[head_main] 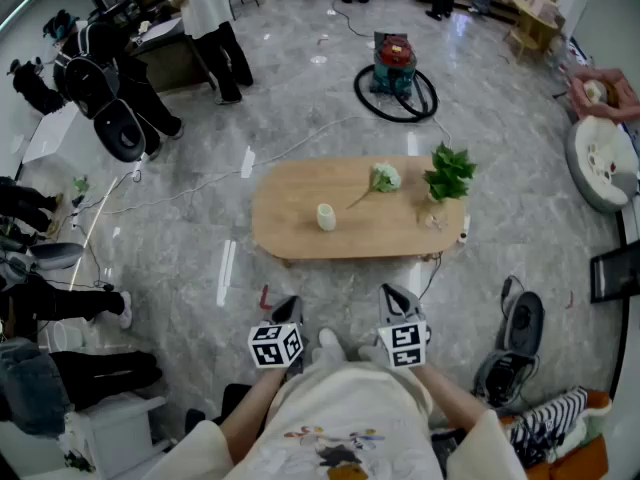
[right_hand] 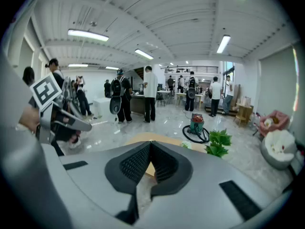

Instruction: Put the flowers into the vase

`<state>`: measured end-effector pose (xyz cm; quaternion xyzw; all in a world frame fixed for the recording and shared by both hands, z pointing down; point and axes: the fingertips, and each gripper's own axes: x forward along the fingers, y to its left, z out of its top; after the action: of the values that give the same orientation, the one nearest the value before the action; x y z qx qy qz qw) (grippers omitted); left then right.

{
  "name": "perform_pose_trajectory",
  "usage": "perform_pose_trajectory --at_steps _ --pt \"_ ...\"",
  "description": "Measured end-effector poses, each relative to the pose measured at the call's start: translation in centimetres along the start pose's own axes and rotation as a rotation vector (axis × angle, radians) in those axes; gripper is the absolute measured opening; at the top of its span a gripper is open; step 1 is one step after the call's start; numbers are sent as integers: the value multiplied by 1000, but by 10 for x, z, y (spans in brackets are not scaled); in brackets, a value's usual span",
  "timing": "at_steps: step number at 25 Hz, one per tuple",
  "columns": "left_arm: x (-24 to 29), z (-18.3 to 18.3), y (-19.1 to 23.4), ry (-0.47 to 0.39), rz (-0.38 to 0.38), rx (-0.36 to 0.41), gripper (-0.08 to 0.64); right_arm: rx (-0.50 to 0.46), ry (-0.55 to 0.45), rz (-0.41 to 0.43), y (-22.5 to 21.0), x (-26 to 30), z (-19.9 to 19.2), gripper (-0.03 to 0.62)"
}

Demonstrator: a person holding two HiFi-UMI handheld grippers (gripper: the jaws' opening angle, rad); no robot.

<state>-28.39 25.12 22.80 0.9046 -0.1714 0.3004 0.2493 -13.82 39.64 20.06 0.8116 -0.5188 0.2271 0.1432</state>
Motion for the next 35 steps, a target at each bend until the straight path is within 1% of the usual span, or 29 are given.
perform_pose_trajectory --at_steps 2,3,4,6,9,13,17,19,22,25,29,32,35 --pt "11 26 -31 -62 -25 55 -1 154 -35 3 1 19 7 6" --pt "13 33 -47 -83 -37 66 -2 206 -49 6 5 21 8 6" --pt "11 36 -62 -94 -50 65 -2 228 -61 11 11 17 10 6" --pt "1 33 -90 -96 -75 70 0 199 -94 38 25 2 20 6" --pt "-9 24 -115 -87 -93 129 -2 152 -125 88 32 -12 33 6" --pt "-15 8 -124 -87 -66 139 0 134 -98 149 43 -19 16 6" --pt "-15 10 -126 -89 -80 152 0 117 -76 149 44 -18 14 6" --pt "-16 7 -124 -84 -92 160 0 104 -62 149 49 -16 11 6" --pt "-19 14 -116 -99 -101 176 0 84 -45 152 60 -12 11 6" --pt "-17 15 -109 -104 -106 163 -1 75 -29 158 66 -8 8 6" --pt "-15 24 -92 -126 -102 165 0 54 -25 158 76 3 10 6" --pt "-16 31 -77 -125 -117 160 0 54 -23 140 86 13 18 6" --pt "-22 37 -67 -143 -134 168 0 57 -52 132 97 19 28 6"
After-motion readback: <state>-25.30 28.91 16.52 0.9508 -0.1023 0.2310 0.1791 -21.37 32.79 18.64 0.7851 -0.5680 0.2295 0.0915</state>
